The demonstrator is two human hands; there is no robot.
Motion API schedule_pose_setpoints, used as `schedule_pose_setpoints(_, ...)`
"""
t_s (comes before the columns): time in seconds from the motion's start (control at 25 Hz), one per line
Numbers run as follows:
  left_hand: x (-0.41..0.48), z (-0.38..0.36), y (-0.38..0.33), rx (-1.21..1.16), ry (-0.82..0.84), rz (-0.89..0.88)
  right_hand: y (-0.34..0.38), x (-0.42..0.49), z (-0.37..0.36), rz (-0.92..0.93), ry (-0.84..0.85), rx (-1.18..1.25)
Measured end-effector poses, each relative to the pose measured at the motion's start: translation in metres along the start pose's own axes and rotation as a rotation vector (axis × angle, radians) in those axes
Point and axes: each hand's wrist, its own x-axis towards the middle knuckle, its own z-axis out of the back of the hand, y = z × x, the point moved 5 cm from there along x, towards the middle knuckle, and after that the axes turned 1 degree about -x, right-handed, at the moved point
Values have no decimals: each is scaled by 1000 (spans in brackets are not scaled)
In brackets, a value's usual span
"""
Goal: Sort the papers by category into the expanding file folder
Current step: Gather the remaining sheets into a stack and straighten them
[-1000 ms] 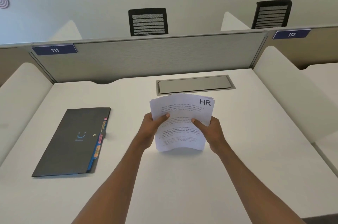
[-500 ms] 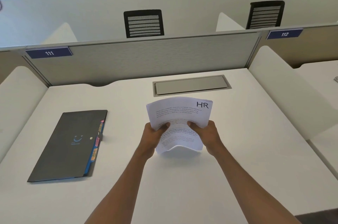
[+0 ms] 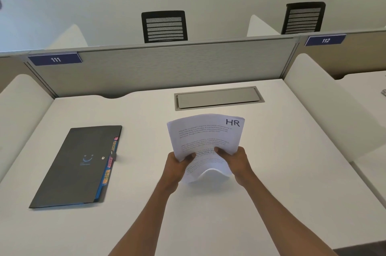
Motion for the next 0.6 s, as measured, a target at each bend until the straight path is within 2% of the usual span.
schedule_pose_setpoints(0.28, -6, 2, 23, 37, 9, 28, -16, -6, 3, -9, 15, -24)
schedule_pose_setpoints(0.48, -8, 13, 39, 142, -4, 106, -29, -9, 6, -72, 62, -92)
schedule_pose_setpoints(0.6, -11, 25, 48, 93, -3, 176, -28, -2, 5, -100, 81, -74)
